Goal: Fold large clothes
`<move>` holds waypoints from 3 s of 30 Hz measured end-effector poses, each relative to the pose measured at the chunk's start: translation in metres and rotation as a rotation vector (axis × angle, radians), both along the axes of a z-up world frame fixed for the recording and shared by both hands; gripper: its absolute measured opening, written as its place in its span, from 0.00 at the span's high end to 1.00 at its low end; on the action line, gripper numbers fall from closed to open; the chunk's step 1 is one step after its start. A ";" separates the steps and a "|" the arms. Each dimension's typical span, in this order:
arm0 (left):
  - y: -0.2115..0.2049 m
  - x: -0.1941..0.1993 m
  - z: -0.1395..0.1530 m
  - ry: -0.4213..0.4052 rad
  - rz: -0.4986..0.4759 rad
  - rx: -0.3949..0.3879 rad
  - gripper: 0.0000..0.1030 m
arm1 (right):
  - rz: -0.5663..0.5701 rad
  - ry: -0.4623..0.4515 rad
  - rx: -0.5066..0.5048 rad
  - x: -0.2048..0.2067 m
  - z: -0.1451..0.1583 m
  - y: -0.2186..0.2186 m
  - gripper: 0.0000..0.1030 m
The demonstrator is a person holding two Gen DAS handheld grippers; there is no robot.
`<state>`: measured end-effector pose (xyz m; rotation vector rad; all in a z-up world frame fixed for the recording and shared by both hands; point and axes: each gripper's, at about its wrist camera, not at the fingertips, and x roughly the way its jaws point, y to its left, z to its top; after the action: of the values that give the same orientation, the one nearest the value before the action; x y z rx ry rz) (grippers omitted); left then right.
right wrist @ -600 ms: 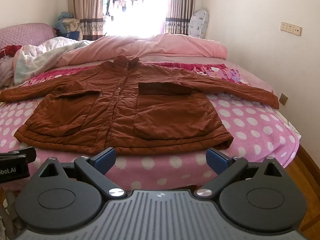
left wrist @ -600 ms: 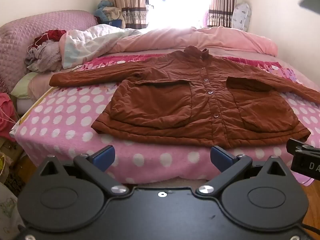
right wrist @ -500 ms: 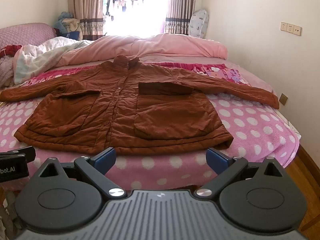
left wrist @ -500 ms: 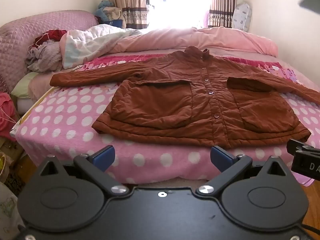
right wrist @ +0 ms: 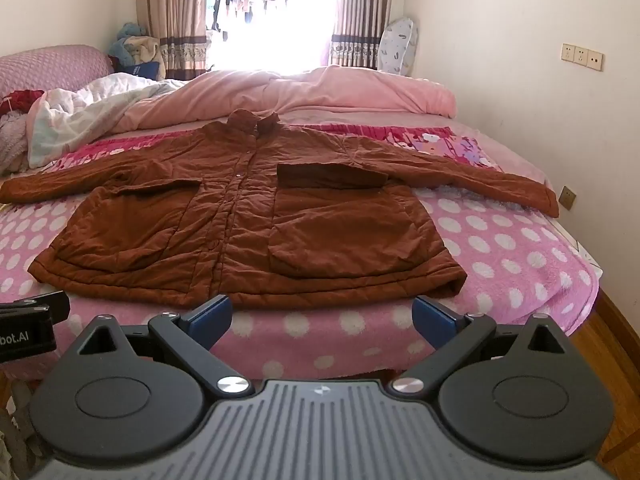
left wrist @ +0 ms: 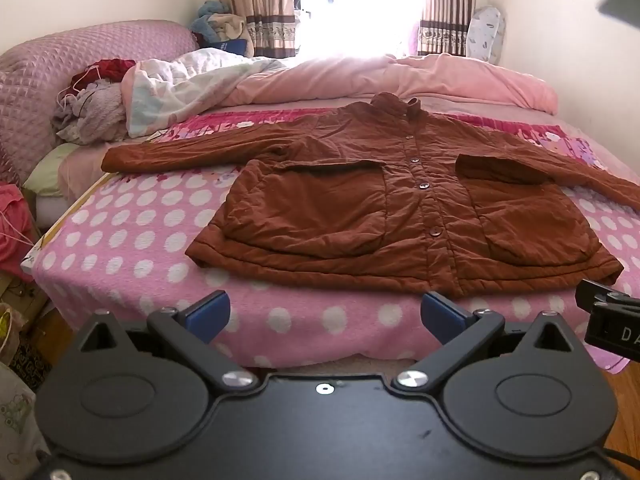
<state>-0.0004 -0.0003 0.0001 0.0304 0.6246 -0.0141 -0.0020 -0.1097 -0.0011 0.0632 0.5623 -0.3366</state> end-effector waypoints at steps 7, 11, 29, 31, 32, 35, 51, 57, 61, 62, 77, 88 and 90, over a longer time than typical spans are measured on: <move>0.002 0.000 0.000 -0.001 -0.004 0.000 0.00 | 0.000 0.000 0.000 0.000 0.000 0.001 0.00; 0.004 -0.005 0.001 0.001 -0.008 0.003 0.00 | -0.001 0.000 -0.001 0.000 -0.001 0.001 0.00; 0.004 -0.001 0.001 0.000 -0.005 0.001 0.00 | 0.000 0.000 -0.002 0.000 0.000 0.001 0.00; 0.004 0.000 0.001 0.000 -0.003 0.001 0.00 | 0.000 0.000 -0.002 0.000 0.000 0.001 0.00; 0.004 -0.001 0.001 -0.002 -0.003 0.002 0.00 | 0.000 0.000 -0.002 0.000 0.000 0.001 0.00; 0.004 0.000 0.001 -0.002 -0.003 0.001 0.00 | -0.001 -0.002 -0.002 -0.001 0.000 0.003 0.00; 0.001 -0.002 0.002 -0.002 -0.004 0.002 0.00 | -0.001 -0.003 -0.003 0.000 0.001 0.001 0.00; 0.002 -0.002 0.002 -0.002 -0.004 0.002 0.00 | -0.001 -0.002 -0.002 0.000 0.000 0.001 0.00; 0.001 -0.002 0.002 -0.002 -0.005 0.002 0.00 | -0.001 -0.002 -0.002 -0.001 0.000 0.001 0.00; 0.001 -0.002 0.002 -0.002 -0.005 0.003 0.00 | -0.001 -0.002 -0.003 0.000 0.000 0.001 0.00; 0.002 -0.001 0.000 0.003 -0.006 -0.008 0.00 | -0.001 -0.001 -0.002 0.001 0.002 0.001 0.00; 0.035 0.045 0.021 -0.090 -0.019 -0.039 0.00 | 0.008 -0.088 -0.043 0.022 0.022 -0.013 0.00; 0.054 0.064 0.027 -0.112 0.014 -0.070 0.00 | -0.001 -0.111 -0.046 0.035 0.030 -0.022 0.00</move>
<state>0.0633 0.0537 0.0271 -0.0404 0.5120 -0.0204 0.0334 -0.1317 0.0287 0.0372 0.4440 -0.3446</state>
